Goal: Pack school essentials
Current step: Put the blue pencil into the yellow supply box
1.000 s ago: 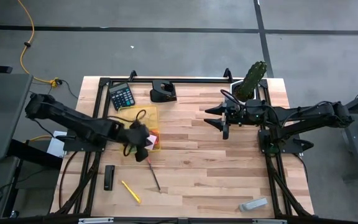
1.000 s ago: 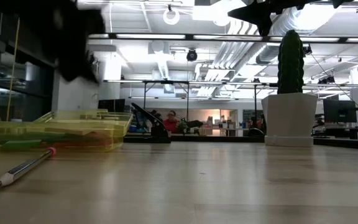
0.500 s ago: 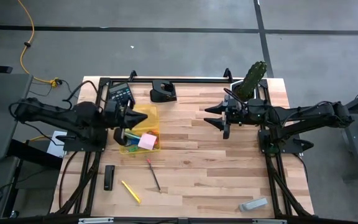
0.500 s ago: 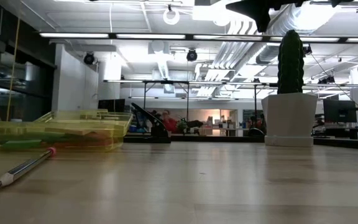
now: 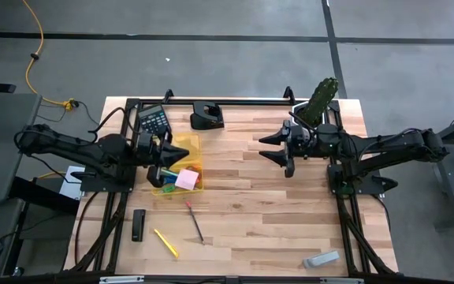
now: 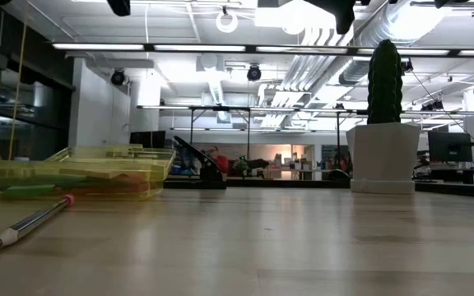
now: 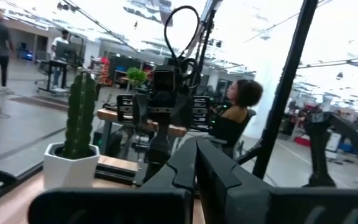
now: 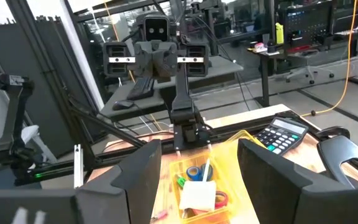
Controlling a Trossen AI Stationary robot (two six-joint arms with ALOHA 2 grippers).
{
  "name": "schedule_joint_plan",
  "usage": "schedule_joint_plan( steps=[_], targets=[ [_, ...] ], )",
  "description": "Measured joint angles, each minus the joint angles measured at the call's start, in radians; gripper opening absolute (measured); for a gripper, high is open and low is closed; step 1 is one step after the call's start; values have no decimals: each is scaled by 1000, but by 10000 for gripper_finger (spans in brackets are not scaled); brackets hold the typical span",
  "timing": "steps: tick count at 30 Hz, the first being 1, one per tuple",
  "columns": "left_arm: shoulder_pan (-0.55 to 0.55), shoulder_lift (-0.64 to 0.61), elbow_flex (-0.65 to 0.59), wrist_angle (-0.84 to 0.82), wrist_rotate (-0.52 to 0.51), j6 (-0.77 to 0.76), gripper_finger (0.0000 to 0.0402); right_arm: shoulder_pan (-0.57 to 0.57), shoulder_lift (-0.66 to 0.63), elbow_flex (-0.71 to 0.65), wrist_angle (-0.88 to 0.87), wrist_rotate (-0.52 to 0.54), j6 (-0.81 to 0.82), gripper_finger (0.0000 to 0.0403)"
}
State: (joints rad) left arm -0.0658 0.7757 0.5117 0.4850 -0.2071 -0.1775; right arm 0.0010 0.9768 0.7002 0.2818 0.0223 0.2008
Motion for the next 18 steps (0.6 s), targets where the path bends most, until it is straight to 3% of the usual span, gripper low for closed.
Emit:
schedule_joint_plan(
  steps=[6,13,18],
  targets=[
    [0,0,0,-6,-24,6,13,0,0,0,0,0,0,206],
    [0,5,2,-74,-24,-2,57,0,0,0,0,0,0,206],
    [-19,109,154,-396,40,-13,114,0,0,0,-1,0,0,206]
  ],
)
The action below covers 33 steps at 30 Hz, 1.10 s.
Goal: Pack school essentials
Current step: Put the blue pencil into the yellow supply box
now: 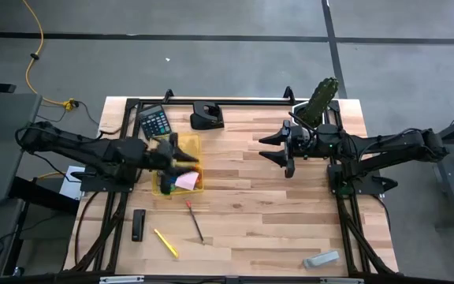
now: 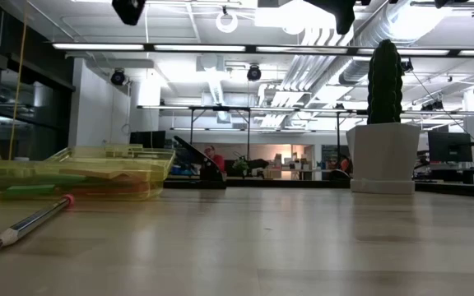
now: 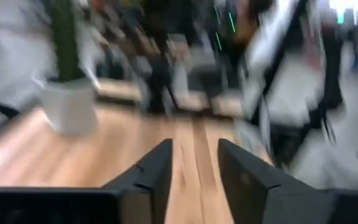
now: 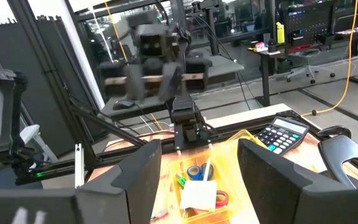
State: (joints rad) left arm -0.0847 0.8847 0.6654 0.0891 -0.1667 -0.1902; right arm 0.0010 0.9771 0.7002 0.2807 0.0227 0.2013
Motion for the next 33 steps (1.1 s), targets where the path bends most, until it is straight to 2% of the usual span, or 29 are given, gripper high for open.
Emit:
schedule_joint_plan(
  steps=[6,10,16,21,26,33],
  targets=[
    [-83,247,255,-493,196,149,177,0,0,0,-7,18,0,206],
    [-158,414,324,-641,251,347,189,0,0,0,-7,32,0,206],
    [-240,627,329,-624,257,545,190,0,0,0,-15,33,4,206],
    [-264,762,330,-582,256,595,190,0,0,0,-22,34,5,206],
    [-263,846,330,-589,257,605,181,0,0,0,-38,34,7,206],
    [-243,910,330,-586,265,639,141,0,0,0,-48,34,7,206]
  ],
)
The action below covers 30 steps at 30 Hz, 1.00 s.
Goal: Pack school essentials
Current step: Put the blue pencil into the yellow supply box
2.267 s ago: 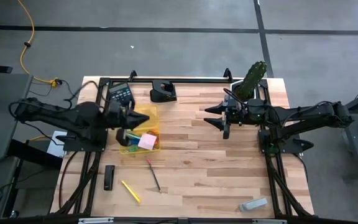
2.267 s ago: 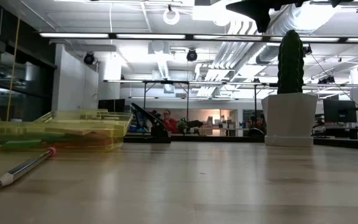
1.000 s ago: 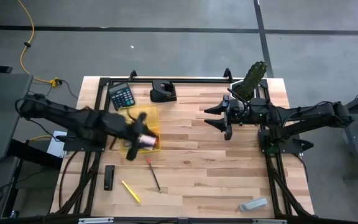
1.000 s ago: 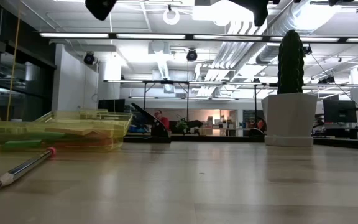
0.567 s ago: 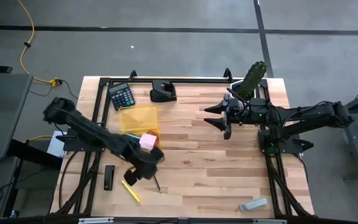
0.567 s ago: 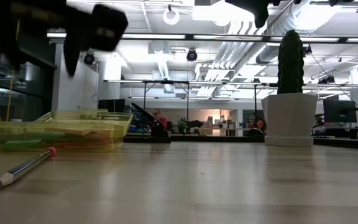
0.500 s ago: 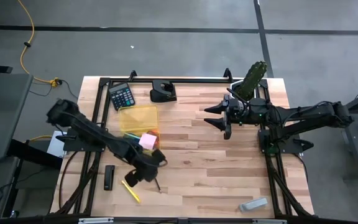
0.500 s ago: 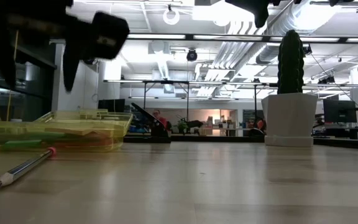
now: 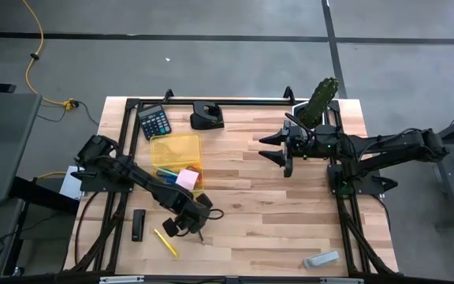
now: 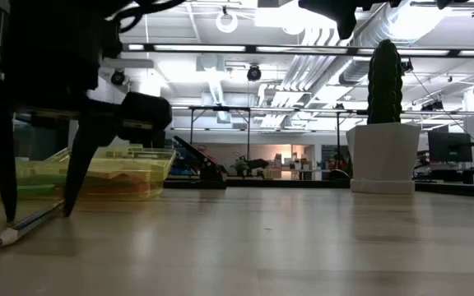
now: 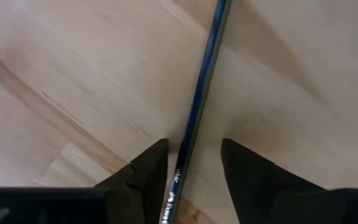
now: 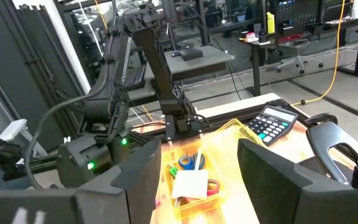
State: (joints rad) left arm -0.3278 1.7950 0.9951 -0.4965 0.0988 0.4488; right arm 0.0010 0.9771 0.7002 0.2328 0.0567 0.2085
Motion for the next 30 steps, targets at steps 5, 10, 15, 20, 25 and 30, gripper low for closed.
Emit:
schedule_joint_plan(
  steps=[5,10,15,20,25,30],
  targets=[
    [28,31,4,2,69,8,99,0,0,0,-1,0,0,206],
    [60,41,3,9,77,0,41,0,0,0,-4,0,28,206],
    [84,27,2,11,80,-21,9,0,0,0,-4,0,30,206],
    [108,-16,-6,-23,109,-98,4,0,0,0,-4,0,30,206],
    [138,-154,-4,-58,149,-179,2,0,0,0,-7,0,27,206],
    [178,-351,-3,13,106,-281,1,0,0,0,-11,1,27,206]
  ],
)
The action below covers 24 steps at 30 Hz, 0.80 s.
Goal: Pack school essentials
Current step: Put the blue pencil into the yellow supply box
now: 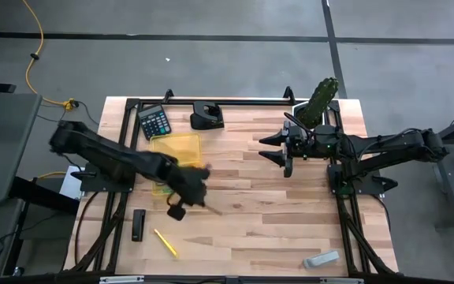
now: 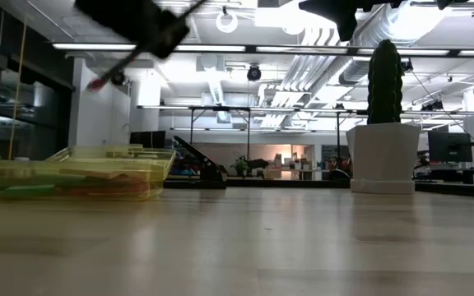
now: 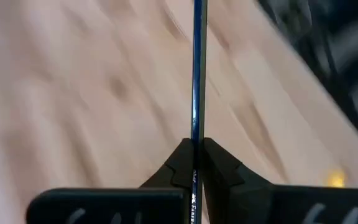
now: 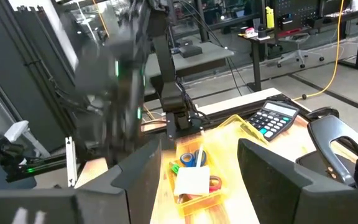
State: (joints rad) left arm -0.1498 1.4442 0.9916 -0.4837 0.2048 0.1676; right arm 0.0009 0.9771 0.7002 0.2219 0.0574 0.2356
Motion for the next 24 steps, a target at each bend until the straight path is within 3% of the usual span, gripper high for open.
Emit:
schedule_joint_plan(
  steps=[5,11,18,24],
  targets=[
    [33,-191,-49,258,-161,-165,1,0,0,0,-4,0,0,206],
    [61,-368,-254,614,-307,-327,0,0,0,0,0,2,0,206],
    [65,-511,-451,876,-406,-439,0,0,0,0,19,1,-1,206],
    [66,-554,-483,957,-484,-422,0,0,0,0,54,-43,-40,206]
  ],
)
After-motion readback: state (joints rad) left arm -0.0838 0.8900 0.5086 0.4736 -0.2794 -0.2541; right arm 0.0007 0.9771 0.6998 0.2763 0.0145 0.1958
